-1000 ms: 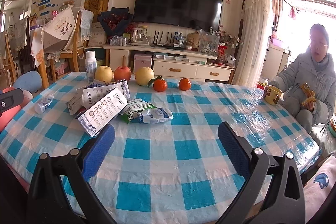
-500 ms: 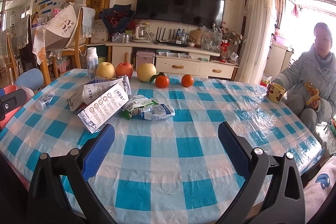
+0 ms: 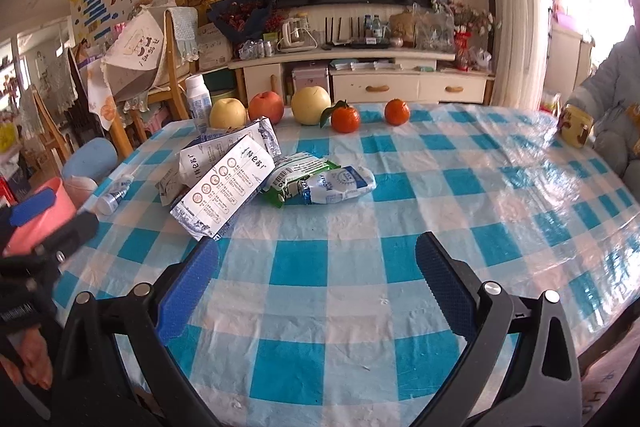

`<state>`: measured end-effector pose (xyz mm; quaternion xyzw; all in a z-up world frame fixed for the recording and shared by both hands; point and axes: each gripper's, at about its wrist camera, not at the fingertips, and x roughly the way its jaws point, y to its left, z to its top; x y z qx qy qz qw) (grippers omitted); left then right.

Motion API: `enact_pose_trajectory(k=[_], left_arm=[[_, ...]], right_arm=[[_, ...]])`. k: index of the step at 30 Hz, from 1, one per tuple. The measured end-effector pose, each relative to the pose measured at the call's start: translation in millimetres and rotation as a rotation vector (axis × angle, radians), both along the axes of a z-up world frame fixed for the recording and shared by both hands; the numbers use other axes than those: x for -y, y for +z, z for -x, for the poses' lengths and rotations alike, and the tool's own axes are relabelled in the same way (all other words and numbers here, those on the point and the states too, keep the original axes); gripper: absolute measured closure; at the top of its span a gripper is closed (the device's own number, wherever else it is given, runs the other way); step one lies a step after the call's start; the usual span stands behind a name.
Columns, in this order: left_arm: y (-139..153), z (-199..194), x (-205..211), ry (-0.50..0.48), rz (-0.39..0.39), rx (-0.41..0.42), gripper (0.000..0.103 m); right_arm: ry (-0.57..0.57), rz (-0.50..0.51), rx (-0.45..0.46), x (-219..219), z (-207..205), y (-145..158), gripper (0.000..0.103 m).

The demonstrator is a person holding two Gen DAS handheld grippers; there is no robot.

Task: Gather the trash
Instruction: 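Close the left tool on the white milk carton while the right tool grips the white MAGICDAY bag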

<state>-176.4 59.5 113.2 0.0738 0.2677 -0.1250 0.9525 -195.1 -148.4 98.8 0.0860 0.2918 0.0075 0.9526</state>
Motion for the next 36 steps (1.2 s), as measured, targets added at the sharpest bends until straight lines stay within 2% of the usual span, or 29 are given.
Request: enact_pose_trajectory(k=[8, 18, 27, 30, 36], left_arm=[[-24.2, -15.7, 16.3, -0.037, -0.074, -0.027, 0.005], [-43.9, -34.6, 35.7, -0.089, -0.110, -0.042, 0.005], [-55.2, -53.6, 50.6, -0.142, -0.117, -0.051, 0.005], [-60.0, -64.2, 49.9, -0.137, -0.110, -0.067, 0.005], [-65.1, -86.1, 51.5, -0.103, -0.107, -0.084, 0.005]], right_arm=[[-0.005, -0.113, -0.082, 28.0, -28.5, -13.9, 0.004], [-0.041, -0.115, -0.134, 49.1, -59.2, -31.6, 0.004], [0.016, -0.116, -0.193, 48.0, -92.3, -42.3, 0.004], [0.028, -0.127, -0.231, 47.9, -104.4, -46.2, 0.004], [0.038, -0.142, -0.249, 49.0, -125.2, -51.6, 0.004]])
